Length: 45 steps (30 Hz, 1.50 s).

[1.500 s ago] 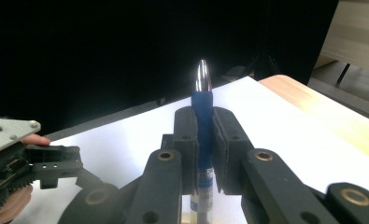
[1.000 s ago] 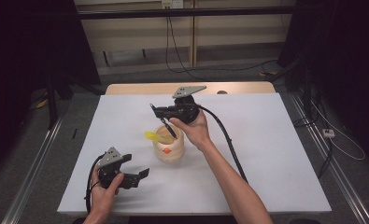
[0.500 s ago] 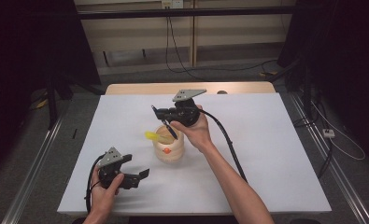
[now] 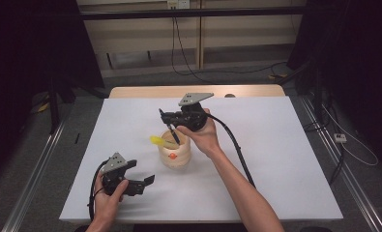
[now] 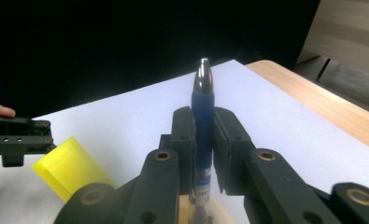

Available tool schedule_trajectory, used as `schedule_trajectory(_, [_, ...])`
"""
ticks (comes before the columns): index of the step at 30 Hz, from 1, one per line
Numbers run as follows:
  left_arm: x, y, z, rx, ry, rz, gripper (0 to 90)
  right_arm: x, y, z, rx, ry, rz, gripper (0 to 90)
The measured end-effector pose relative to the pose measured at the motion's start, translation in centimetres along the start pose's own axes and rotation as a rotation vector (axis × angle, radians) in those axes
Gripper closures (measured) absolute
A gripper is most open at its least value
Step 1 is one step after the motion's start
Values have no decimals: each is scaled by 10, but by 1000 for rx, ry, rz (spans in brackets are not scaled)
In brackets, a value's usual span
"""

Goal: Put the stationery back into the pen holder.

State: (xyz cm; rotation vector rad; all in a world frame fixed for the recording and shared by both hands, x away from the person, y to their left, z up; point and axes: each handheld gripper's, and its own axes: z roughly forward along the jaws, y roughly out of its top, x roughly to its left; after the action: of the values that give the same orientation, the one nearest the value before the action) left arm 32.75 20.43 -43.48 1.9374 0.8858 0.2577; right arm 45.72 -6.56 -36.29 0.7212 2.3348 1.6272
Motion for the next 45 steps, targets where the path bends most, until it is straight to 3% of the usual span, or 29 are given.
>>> schedule_trajectory(4, [0, 0, 0, 1, 1, 0, 64, 1, -1, -1, 17, 3, -11, 731])
schedule_trajectory(8, [0, 0, 0, 0, 1, 0, 64, 0, -1, -3, 21, 8, 11, 653])
schedule_trajectory(17, [0, 0, 0, 1, 0, 0, 63, -2, -2, -9, 23, 7, 40, 422])
schedule_trajectory(20, [1, 0, 0, 3, -1, 2, 64, -2, -3, -12, 39, -12, 55, 312])
schedule_trajectory(29, [2, 1, 0, -1, 9, -5, 64, -6, -8, -21, 49, -61, 88, 140])
schedule_trajectory(36, [0, 0, 1, 5, 16, -3, 64, -9, -14, -35, 20, -69, 132, 114])
schedule_trajectory(41, [1, 0, 3, 11, 20, -8, 64, -10, -20, -42, 53, -132, 131, 95])
schedule_trajectory(45, [1, 0, 3, 12, 20, 0, 64, -11, -23, -47, 45, -120, 145, 95])
